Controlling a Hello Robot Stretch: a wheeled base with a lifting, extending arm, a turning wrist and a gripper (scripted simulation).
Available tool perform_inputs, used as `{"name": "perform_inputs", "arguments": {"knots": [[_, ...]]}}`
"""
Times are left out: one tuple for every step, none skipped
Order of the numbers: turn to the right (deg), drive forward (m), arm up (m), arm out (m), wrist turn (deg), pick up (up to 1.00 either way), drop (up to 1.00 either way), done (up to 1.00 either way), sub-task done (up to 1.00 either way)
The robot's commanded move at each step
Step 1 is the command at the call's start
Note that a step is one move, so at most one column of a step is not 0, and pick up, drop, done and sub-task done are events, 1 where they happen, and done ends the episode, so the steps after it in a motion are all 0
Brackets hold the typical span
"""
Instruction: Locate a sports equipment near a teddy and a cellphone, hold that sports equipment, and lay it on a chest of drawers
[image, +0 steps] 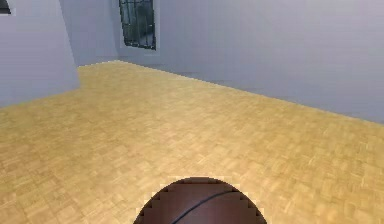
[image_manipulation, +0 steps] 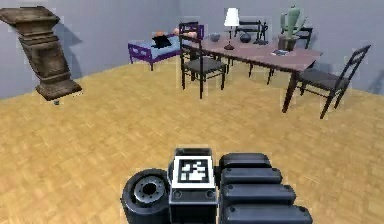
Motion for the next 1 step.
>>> {"name": "perform_inputs", "arguments": {"knots": [[-36.0, 0.00, 0.00, 0.00, 0.0, 0.00, 0.00, 0.00, 0.00]]}}
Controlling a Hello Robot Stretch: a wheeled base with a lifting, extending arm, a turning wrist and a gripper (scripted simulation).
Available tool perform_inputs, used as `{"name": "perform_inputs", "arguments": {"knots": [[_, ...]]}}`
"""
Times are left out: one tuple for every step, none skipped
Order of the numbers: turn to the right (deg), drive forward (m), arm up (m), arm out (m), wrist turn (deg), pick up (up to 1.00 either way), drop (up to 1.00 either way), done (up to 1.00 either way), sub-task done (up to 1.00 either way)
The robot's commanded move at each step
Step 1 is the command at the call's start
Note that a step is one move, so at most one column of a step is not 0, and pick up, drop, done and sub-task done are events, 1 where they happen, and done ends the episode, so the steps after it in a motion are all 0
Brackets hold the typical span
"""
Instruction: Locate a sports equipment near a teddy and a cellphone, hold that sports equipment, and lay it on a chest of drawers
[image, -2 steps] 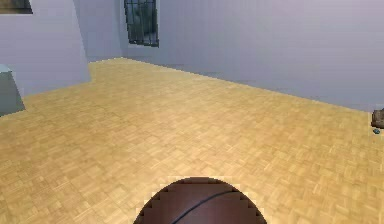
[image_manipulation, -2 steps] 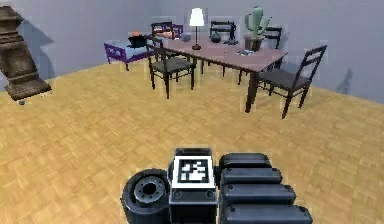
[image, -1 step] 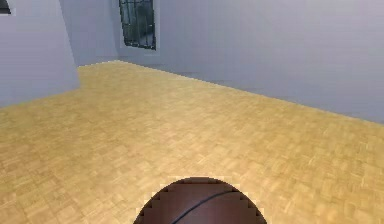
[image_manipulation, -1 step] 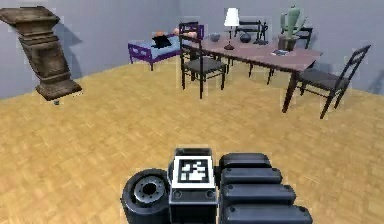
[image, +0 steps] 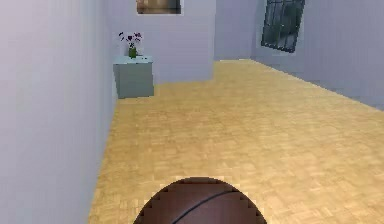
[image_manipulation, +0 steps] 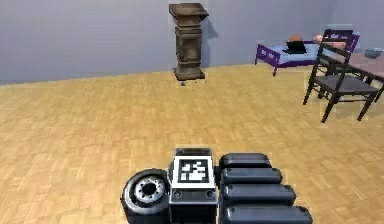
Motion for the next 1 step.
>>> {"name": "perform_inputs", "arguments": {"knots": [[0.0, 1.00, 0.00, 0.00, 0.0, 0.00, 0.00, 0.00, 0.00]]}}
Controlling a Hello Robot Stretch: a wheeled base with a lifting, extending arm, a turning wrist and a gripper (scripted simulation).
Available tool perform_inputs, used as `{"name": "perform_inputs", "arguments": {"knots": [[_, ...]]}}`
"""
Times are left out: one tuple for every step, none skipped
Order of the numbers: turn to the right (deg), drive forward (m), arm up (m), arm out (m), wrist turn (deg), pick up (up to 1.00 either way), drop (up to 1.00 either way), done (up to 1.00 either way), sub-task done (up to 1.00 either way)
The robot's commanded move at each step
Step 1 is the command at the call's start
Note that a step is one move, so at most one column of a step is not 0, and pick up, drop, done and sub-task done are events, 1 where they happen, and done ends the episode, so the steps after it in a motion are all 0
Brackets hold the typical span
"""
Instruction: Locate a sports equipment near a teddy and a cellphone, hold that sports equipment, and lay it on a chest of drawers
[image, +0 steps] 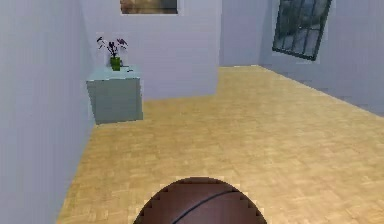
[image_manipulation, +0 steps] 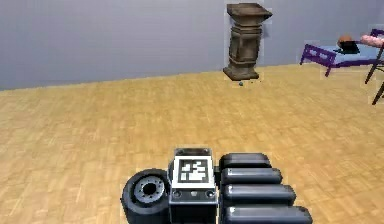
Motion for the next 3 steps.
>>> {"name": "perform_inputs", "arguments": {"knots": [[0.0, 1.00, 0.00, 0.00, 0.0, 0.00, 0.00, 0.00, 0.00], [-3.0, 0.00, 0.00, 0.00, 0.0, 0.00, 0.00, 0.00, 0.00], [0.0, 1.00, 0.00, 0.00, 0.0, 0.00, 0.00, 0.00, 0.00]]}}
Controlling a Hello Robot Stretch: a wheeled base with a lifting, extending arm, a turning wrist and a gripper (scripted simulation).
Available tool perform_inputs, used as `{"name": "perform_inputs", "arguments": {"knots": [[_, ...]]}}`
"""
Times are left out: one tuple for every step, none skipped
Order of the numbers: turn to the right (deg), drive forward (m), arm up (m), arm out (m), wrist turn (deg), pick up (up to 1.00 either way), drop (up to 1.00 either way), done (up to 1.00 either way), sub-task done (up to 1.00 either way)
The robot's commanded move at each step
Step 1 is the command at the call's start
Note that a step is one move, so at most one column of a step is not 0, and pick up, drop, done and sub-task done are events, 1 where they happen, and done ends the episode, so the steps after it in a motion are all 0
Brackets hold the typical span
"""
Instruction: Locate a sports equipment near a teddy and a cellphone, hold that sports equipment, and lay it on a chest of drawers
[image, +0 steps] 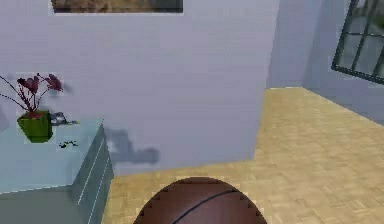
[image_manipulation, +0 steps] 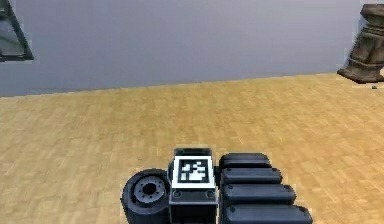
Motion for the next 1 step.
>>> {"name": "perform_inputs", "arguments": {"knots": [[0.0, 1.00, 0.00, 0.00, 0.0, 0.00, 0.00, 0.00, 0.00]]}}
